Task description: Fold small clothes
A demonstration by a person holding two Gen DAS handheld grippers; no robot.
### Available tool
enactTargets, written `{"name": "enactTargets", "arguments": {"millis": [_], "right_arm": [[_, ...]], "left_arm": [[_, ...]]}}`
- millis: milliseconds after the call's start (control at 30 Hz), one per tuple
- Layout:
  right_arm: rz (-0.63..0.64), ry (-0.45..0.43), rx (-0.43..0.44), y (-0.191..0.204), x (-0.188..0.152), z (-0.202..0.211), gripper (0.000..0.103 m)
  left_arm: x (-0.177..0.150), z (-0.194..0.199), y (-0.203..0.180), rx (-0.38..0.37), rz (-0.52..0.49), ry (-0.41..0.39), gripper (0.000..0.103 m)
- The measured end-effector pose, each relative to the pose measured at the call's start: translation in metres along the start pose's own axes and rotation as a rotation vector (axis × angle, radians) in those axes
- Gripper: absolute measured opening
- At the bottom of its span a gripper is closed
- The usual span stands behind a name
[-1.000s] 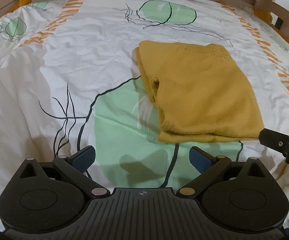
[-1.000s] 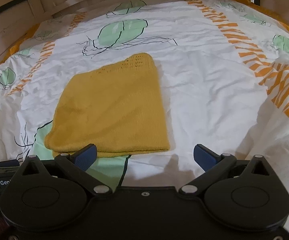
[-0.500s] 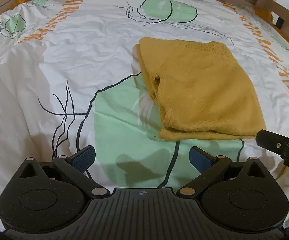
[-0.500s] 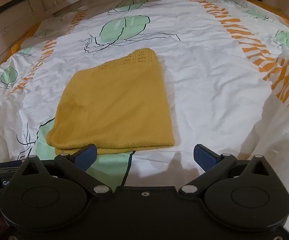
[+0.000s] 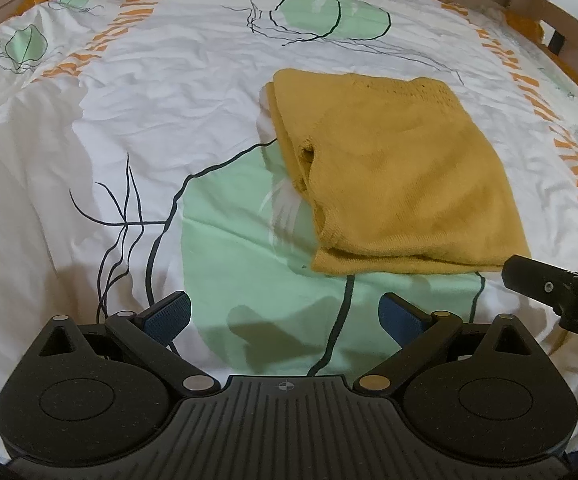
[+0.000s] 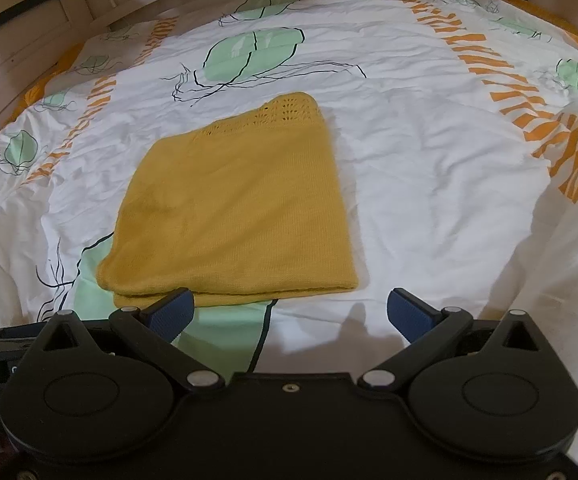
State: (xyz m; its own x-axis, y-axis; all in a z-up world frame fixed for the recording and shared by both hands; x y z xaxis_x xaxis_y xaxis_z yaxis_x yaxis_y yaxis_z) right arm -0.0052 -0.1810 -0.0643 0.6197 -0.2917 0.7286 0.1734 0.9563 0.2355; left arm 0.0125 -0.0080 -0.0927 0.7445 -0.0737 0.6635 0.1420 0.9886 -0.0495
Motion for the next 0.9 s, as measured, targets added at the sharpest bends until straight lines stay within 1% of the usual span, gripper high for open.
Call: {"name": "enactTargets", "arguments": {"millis": [900], "right_arm": [[-0.018,0.008,0.021,-0.0014,-0.0018,0.0,0.102]], "left_arm": [[-0.0007,0.0005,-0.0061,-0.006,-0.015,0.008,0.101]]}}
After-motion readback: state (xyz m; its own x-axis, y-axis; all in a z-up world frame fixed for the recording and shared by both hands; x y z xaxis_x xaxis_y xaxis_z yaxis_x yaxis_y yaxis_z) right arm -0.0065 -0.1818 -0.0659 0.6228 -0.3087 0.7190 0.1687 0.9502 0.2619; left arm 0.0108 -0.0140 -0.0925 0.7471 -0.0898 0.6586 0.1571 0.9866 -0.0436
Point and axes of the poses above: each gripper's, at about its wrist camera, not at the fingertips, and z roughly against the way its jaws point, y to its left, x to its top, the point moved 4 cm from there along -z, roughly the way its jaws point, and after that the axes turned 10 degrees about -y, right-handed, at the moved point
